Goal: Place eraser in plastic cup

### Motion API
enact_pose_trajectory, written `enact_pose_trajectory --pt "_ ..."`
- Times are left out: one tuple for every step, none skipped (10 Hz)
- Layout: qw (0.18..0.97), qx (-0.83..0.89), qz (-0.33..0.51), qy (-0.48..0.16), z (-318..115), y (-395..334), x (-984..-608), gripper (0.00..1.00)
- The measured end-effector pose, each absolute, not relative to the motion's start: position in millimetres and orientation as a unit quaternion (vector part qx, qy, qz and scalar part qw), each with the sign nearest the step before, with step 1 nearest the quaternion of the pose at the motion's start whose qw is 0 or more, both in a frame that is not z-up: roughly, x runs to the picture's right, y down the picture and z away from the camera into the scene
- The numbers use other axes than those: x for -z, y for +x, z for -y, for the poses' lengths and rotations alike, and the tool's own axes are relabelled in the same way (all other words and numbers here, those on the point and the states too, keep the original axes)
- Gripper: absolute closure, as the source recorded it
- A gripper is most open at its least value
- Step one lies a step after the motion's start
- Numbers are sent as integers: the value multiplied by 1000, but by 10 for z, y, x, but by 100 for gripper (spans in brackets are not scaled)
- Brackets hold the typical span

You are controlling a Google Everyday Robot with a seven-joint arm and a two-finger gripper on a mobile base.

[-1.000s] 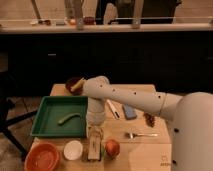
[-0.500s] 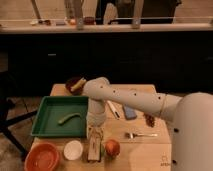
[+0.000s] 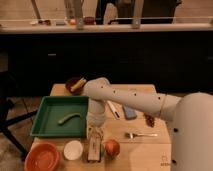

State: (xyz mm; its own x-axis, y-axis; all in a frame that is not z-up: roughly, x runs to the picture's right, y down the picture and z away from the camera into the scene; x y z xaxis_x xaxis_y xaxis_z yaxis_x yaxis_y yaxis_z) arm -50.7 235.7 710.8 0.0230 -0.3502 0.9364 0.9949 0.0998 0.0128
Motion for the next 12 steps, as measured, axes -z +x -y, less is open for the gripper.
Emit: enact_pose_trajectory --pt "607 554 426 -378 -2357 -507 -7108 74" --pt "607 554 426 -378 -2356 -506 -7108 65" --pt "607 554 426 -378 -2356 -506 -7108 54" --pt "607 554 426 -378 -2356 -504 -7108 42" --pt "607 554 426 -378 -2356 -503 -7109 34" --pt "607 554 426 -378 -2356 -504 -7109 25" --pt "607 554 426 -378 -2356 -504 -7109 20" --pt "607 554 426 -378 -2356 -504 -7109 20" --pt "607 554 426 -378 -2356 -504 -7108 20" --pt "607 553 426 -378 -2358 -504 -7109 20" --pt "607 553 426 -378 -2358 -504 -7109 20" --pt "607 553 426 -378 -2358 -505 -7109 20"
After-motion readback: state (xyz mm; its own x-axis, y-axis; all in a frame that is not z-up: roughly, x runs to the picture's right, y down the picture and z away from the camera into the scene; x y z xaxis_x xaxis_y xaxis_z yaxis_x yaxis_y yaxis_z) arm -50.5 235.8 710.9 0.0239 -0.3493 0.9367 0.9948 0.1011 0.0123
